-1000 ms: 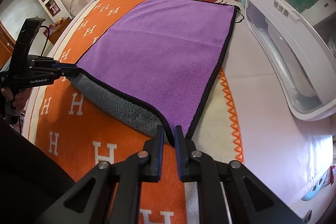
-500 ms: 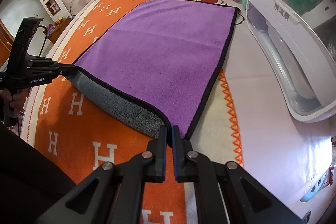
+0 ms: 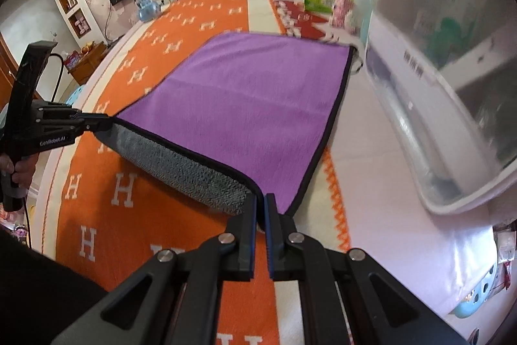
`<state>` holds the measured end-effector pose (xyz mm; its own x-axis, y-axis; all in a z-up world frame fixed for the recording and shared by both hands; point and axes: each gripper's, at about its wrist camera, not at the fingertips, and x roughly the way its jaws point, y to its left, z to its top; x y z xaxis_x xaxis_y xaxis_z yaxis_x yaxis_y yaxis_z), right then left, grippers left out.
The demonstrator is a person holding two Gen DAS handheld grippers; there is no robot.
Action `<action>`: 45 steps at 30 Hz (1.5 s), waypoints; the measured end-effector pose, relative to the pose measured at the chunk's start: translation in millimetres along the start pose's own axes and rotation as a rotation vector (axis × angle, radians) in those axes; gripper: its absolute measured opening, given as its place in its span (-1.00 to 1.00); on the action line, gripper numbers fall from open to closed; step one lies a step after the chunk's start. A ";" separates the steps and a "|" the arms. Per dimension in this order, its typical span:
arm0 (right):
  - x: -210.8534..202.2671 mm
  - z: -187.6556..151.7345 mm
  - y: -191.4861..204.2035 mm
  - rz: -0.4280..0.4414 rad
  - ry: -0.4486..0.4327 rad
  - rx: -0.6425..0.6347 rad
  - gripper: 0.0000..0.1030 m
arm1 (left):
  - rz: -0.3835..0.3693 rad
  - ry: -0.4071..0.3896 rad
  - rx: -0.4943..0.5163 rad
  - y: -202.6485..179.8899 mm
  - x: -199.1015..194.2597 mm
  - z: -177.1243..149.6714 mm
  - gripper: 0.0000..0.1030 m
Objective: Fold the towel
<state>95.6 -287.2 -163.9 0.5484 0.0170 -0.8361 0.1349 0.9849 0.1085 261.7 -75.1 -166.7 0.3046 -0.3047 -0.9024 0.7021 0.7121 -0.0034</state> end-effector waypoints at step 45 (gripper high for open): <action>105.8 144.6 -25.5 -0.614 -0.434 -0.234 -0.92 | 0.104 -0.400 -0.184 45.0 91.6 197.7 -0.92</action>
<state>269.5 -335.4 -177.3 0.7118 -0.5632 -0.4197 0.3671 0.8078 -0.4613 448.4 -196.0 -164.4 0.6179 -0.4205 -0.6644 0.5394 0.8415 -0.0309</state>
